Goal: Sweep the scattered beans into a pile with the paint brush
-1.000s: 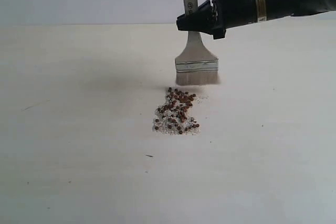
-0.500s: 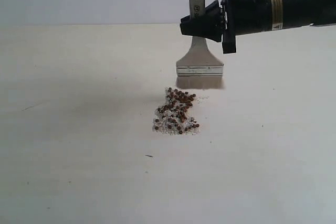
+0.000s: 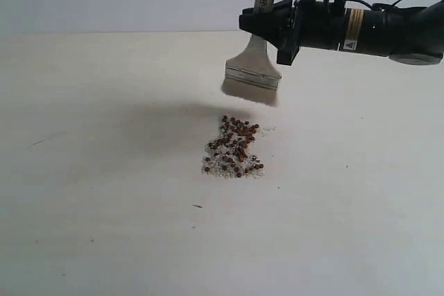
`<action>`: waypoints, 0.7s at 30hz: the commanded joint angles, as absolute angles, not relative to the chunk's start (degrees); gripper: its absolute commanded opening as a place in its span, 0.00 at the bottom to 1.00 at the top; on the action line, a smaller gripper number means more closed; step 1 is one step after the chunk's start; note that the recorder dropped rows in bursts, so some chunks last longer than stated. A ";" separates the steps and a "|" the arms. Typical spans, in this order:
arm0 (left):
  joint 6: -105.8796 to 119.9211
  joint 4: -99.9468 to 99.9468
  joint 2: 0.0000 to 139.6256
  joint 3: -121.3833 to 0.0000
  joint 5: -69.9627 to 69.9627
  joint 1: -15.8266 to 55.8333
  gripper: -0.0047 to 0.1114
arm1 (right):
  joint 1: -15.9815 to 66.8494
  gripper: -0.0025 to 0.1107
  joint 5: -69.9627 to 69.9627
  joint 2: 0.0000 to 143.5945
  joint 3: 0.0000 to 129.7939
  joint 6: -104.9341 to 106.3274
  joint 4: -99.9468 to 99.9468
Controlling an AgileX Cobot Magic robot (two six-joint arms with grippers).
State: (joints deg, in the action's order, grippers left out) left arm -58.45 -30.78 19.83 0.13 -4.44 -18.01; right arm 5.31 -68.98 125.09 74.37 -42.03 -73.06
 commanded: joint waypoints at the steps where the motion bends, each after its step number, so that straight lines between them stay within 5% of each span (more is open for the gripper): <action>1: -58.44 -30.69 19.40 0.00 -4.55 -18.08 0.04 | 5.34 0.02 -69.03 126.14 76.97 -43.04 -75.93; 21: -58.44 -30.69 19.40 0.00 -4.55 -18.08 0.04 | 5.34 0.02 -69.96 129.58 76.95 -49.81 -81.93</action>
State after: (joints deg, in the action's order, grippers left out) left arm -58.45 -30.78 19.83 0.13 -4.44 -18.01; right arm 5.31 -69.66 129.56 76.77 -47.95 -79.43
